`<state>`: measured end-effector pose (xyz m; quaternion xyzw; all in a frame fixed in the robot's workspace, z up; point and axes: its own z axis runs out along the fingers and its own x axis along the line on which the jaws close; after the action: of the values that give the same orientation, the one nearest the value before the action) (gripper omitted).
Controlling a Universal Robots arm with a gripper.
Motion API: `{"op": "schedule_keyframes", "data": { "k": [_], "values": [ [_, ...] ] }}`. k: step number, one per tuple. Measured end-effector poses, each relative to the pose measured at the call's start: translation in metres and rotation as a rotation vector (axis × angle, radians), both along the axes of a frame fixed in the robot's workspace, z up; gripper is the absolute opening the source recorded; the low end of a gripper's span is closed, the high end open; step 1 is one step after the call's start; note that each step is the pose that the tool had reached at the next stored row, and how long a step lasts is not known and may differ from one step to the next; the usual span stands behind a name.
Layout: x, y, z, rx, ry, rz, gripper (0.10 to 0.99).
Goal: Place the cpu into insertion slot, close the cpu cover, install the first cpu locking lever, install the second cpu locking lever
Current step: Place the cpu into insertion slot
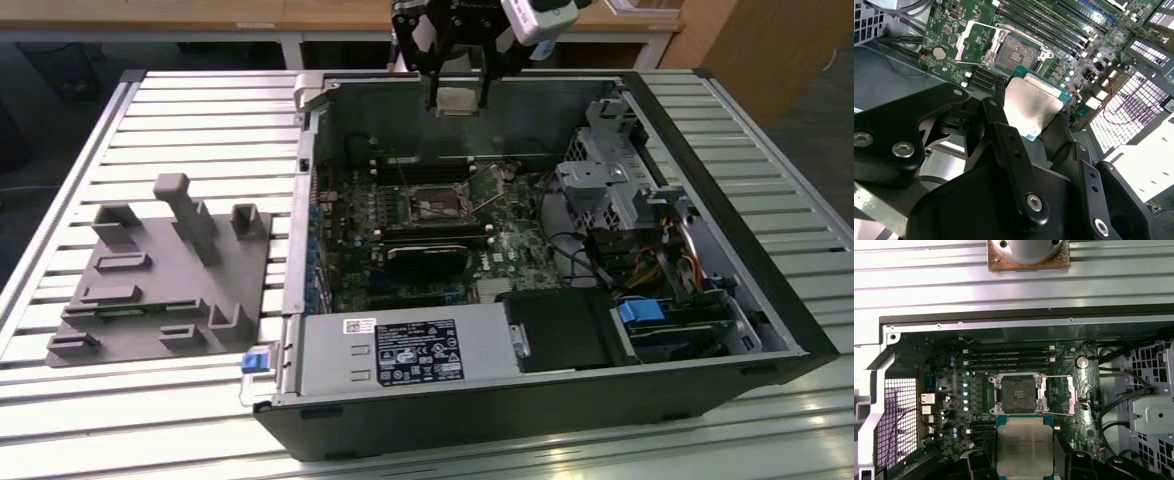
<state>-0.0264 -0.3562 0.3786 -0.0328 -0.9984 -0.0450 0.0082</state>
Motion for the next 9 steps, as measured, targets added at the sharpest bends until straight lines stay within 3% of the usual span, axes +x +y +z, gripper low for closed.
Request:
{"op": "schedule_keyframes", "data": {
  "k": [9],
  "values": [
    [0.0000, 0.0000, -0.0001, 0.000, 0.0000, -0.027, 0.541]
  ]
}}
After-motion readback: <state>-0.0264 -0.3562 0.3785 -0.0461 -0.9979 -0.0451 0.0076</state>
